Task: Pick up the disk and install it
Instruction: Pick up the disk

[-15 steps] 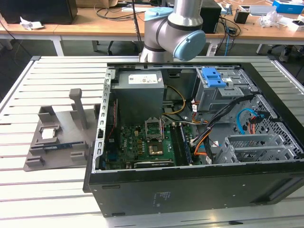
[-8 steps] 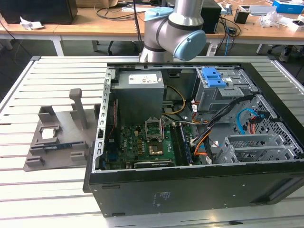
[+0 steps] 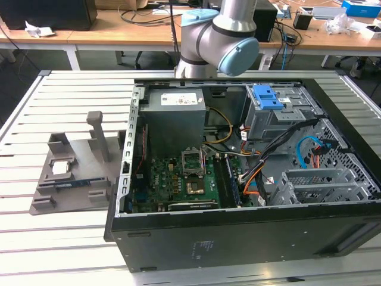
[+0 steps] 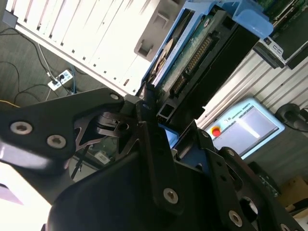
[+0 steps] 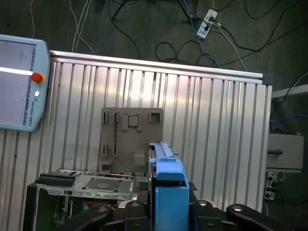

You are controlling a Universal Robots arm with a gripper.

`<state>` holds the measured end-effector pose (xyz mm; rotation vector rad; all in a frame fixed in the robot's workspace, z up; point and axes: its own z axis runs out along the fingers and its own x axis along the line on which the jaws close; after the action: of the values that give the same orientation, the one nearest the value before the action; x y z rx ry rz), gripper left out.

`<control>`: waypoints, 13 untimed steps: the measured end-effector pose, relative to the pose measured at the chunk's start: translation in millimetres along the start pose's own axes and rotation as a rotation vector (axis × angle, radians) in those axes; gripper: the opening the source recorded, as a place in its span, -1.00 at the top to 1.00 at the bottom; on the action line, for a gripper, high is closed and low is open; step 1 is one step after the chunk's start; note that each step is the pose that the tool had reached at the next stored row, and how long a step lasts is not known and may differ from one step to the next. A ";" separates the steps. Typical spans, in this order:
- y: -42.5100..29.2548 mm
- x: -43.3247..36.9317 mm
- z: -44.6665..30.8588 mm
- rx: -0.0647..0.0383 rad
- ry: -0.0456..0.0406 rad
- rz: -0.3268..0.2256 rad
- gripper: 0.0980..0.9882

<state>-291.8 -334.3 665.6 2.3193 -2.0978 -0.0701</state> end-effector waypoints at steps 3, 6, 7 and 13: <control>-3.0 0.5 7.4 0.000 0.0000 0.000 0.39; -5.2 0.8 13.6 0.000 0.0000 0.000 0.39; -6.9 1.1 17.5 0.000 -0.0001 0.000 0.39; -15.9 2.3 32.8 0.000 0.0000 0.000 0.39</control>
<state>-277.1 -334.3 632.2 2.3195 -2.0979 -0.0699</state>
